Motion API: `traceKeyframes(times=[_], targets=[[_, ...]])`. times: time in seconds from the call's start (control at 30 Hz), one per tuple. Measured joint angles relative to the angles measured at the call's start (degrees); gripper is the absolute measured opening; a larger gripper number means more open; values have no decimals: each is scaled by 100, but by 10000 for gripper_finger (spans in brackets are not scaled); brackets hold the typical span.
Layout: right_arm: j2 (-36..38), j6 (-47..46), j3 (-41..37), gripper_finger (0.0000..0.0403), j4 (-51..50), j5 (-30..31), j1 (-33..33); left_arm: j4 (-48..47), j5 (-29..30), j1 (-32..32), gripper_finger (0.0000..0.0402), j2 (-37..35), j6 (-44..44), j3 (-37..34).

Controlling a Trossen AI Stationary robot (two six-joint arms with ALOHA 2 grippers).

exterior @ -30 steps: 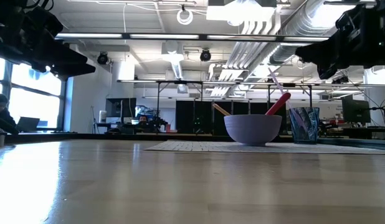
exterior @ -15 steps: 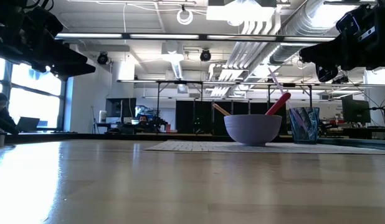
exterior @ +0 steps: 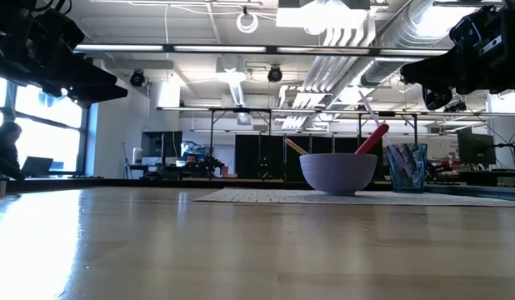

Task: Pick & Place Utensil
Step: Return to Home Position

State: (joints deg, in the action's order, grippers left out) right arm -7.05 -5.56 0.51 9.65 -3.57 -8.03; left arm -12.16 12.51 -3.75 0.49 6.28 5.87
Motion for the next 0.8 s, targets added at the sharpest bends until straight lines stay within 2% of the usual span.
traceKeyframes(times=[0.8], targets=[[0,2,-2,9,-2,-2,0,0,0,0,231,0,0,-4]])
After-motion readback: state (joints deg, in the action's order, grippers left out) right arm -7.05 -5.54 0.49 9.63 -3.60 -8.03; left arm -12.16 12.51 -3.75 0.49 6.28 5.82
